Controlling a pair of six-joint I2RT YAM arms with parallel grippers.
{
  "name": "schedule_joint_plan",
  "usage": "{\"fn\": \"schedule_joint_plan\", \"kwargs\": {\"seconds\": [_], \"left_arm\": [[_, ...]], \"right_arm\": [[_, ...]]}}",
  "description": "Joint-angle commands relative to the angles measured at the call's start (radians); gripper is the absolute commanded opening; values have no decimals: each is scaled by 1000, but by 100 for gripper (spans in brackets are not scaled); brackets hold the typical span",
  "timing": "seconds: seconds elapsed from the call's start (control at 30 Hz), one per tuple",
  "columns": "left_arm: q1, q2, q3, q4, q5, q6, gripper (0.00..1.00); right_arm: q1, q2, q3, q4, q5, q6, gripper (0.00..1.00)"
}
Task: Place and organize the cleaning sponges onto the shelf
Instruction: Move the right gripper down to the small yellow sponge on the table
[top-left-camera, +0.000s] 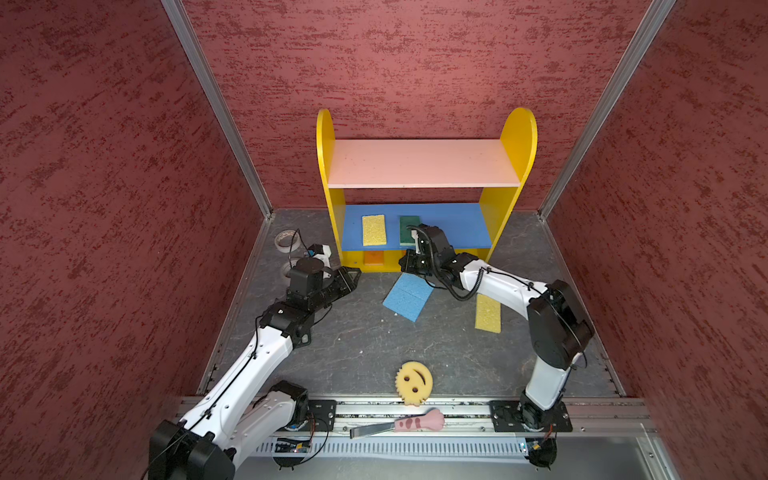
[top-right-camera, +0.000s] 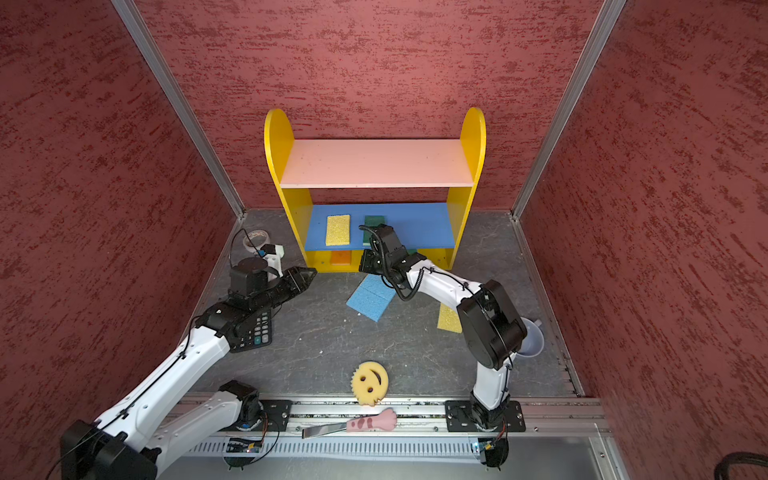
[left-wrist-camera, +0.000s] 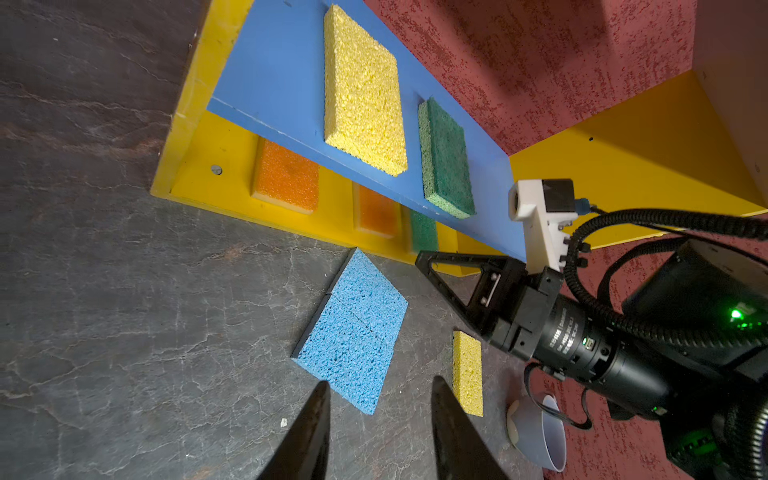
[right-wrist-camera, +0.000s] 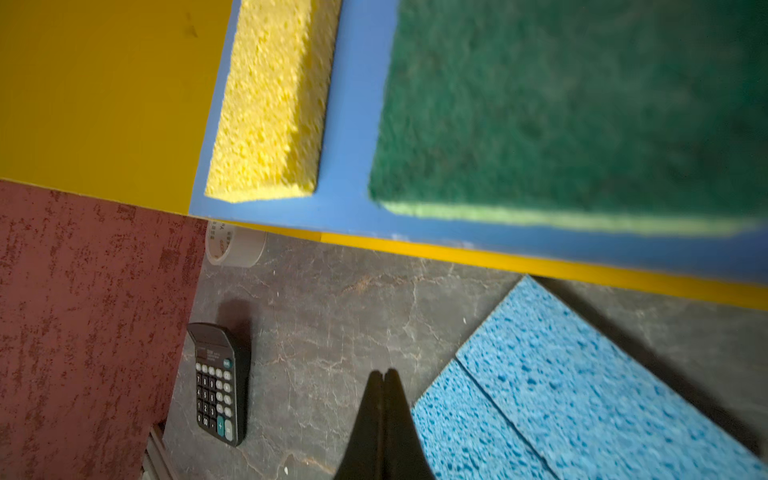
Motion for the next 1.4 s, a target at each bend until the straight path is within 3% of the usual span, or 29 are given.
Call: {"fn": "schedule_joint_plan", "kwargs": {"seconds": [0.0,0.07,0.2,0.23,0.27,0.43,0.53,0.6,0.93,1.1,1.27,1.37], "left_arm": [[20,-39,-17,-11,5,12,44],[33,-56,-24,-18,6,9,50],[49,-70,-26,-26,11,8,64],[52,-69,-25,-28,12,8,66],[52,-67,-26,-28,16,7,66],[56,-45,-29,-7,36,-17,69],[54,-33,-32,6,42,-28,86],[54,-23,-31,7,44,-33,92],[26,33,-38,44,66,-72,84],[-63,100,-33,96,32,-86,84],[-141,189,-15,148,29,-95,83],[-164,230,0,166,43,-104,83]], "right_arm": [[-28,-97,-70,-18,69,8,31],[-68,-148,-157,-13,77,46,49],[-174,-275,-338,-22,94,106,68],[-197,-317,-377,-37,117,108,88],[-216,-362,-412,-60,151,106,99],[-289,-517,-511,-170,283,91,99],[-350,-564,-550,-207,306,83,99],[-398,-562,-568,-222,283,70,99],[-470,-545,-652,-154,259,28,98],[-470,-515,-682,-115,246,15,97],[-468,-470,-725,-28,156,33,92],[-429,-436,-713,7,127,37,99]]}}
